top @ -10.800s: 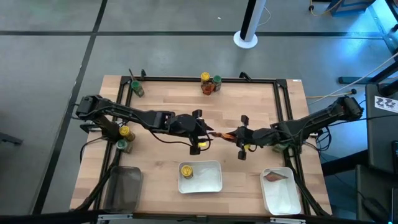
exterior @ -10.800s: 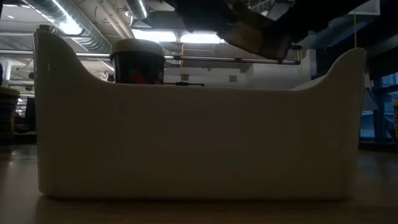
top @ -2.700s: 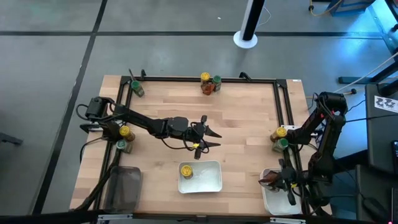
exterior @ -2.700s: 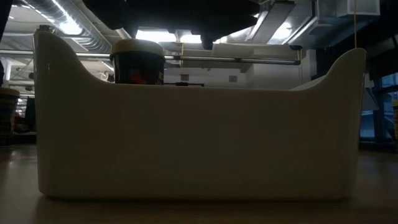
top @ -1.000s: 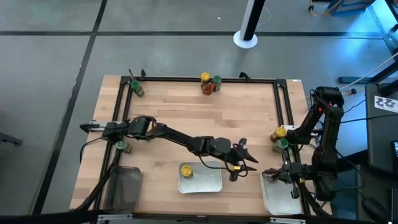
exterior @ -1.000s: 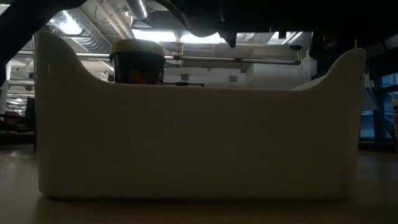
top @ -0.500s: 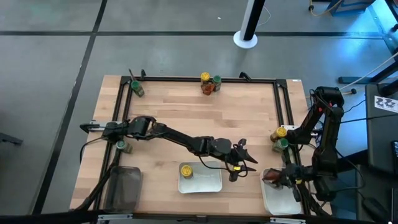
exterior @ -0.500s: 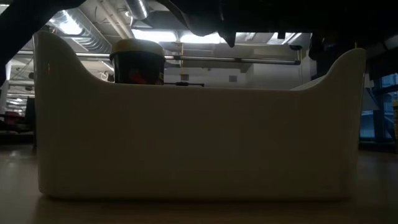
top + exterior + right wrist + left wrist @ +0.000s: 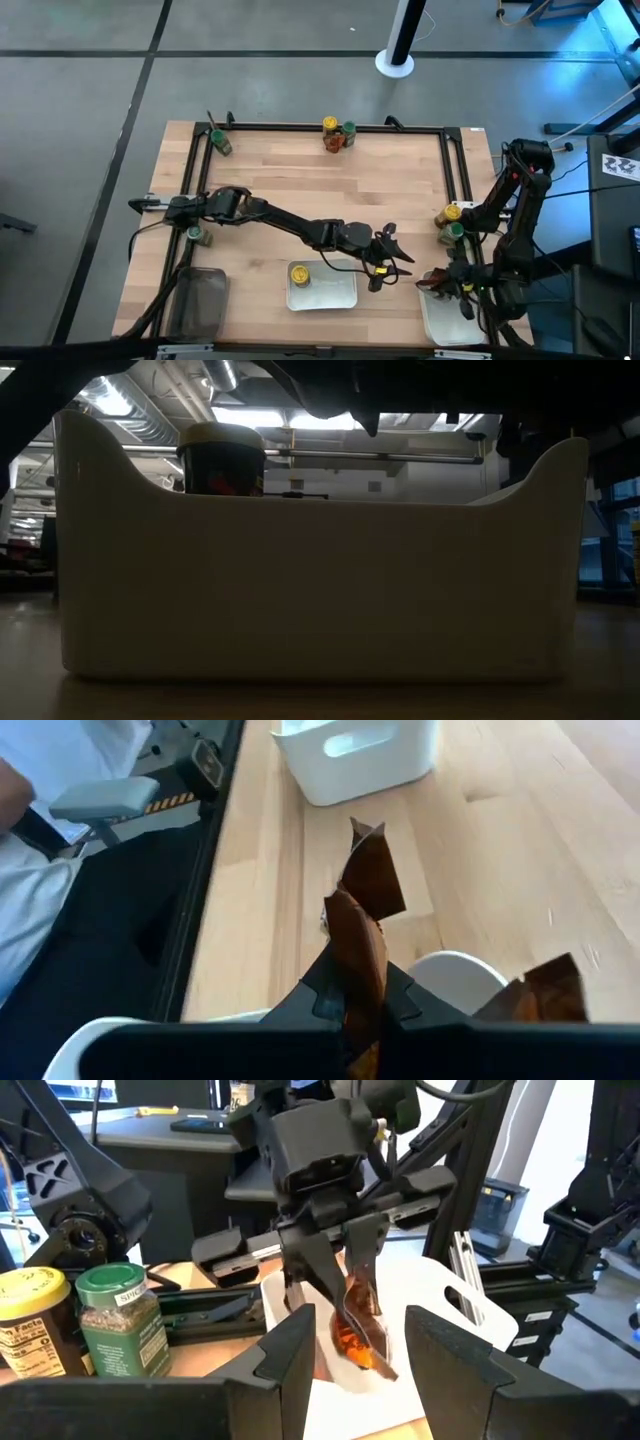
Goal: Sort spices by type
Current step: Put the bottom left brown seasoning bag into the right white bin
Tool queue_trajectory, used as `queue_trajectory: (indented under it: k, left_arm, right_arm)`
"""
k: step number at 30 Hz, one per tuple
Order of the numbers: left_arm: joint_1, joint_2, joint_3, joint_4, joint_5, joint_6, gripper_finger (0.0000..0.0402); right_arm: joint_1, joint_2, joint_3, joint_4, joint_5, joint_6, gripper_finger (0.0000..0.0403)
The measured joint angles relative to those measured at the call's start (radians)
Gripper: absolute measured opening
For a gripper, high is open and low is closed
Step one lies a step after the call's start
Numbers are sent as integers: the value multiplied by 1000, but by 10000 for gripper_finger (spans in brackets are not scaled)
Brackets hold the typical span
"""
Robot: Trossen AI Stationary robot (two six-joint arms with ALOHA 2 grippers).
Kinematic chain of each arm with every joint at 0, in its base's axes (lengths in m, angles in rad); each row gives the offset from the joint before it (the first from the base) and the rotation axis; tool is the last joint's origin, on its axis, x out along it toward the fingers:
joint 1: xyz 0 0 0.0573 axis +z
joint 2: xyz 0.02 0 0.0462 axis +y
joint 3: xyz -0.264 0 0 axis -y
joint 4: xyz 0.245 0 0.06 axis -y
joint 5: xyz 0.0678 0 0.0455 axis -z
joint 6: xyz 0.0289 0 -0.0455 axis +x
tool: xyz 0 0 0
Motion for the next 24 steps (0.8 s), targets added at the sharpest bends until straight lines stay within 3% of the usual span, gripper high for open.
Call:
queue_trajectory:
  k: [7, 17, 24]
  left_arm:
    - [0, 0, 0, 0, 0, 0, 141]
    - [0, 0, 0, 1, 0, 26, 141]
    - [0, 0, 0, 0, 0, 26, 141]
  right_arm:
    - [-35, 0, -4, 4, -41, 9, 15]
    - [-33, -10, -4, 2, -104, 25, 107]
    - [-33, -71, 31, -5, -158, 24, 117]
